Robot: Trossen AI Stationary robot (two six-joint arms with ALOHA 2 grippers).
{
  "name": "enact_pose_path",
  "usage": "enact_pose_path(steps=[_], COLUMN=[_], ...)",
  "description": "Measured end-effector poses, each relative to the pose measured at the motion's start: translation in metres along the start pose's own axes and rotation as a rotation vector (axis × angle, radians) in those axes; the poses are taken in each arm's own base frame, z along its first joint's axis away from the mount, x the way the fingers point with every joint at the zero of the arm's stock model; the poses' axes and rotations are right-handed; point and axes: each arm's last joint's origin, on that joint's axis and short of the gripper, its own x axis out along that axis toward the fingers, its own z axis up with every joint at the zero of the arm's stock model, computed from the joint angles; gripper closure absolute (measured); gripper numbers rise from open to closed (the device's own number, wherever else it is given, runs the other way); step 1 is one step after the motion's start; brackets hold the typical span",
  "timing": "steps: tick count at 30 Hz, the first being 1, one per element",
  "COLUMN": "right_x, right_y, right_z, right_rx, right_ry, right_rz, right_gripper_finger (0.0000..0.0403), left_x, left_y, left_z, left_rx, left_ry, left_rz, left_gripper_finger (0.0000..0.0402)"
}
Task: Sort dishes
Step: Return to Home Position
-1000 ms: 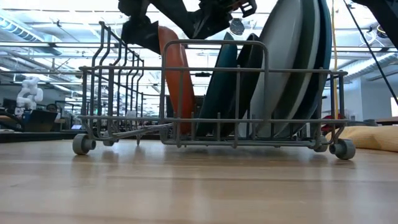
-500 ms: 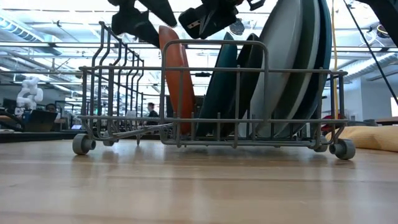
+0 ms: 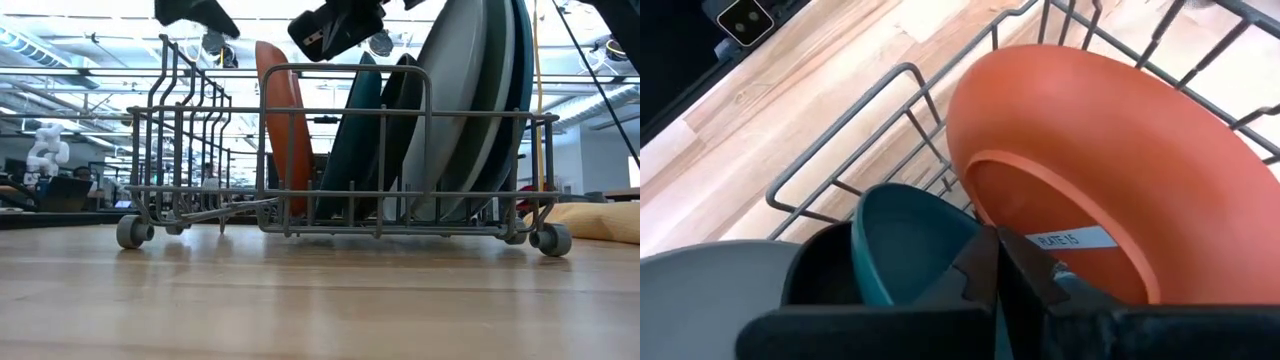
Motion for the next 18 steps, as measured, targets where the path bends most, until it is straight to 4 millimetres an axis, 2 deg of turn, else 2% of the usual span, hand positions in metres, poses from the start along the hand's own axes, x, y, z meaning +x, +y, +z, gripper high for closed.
enact_pose_path(steps=[4,7,9,13,18], right_x=[-0.006,-0.024,-0.041,-0.08,-0.115], right_y=[0.005,0.015,0.025,0.051,0.095], right_z=[0.004,0.01,0.016,0.025,0.024], right_rx=[0.006,-0.016,-0.03,-0.035,-0.084], right_ry=[-0.012,-0.049,-0.091,-0.17,-0.286], right_rz=[-0.013,-0.047,-0.084,-0.139,-0.19], right_gripper_finger=[0.0403,0.0403,0.0403,0.0403,0.0403], left_x=[-0.024,-0.045,-0.06,-0.079,-0.082], left_y=[0.007,0.011,0.014,0.017,0.01], left_z=[0.007,0.01,0.01,0.009,0.002], left_rx=[-0.008,0.018,0.038,0.109,0.25], left_ry=[-0.136,-0.234,-0.305,-0.402,-0.444], left_rz=[0.042,0.067,0.098,0.172,0.222], left_gripper_finger=[0.0114,0.0126,0.0149,0.0235,0.0376])
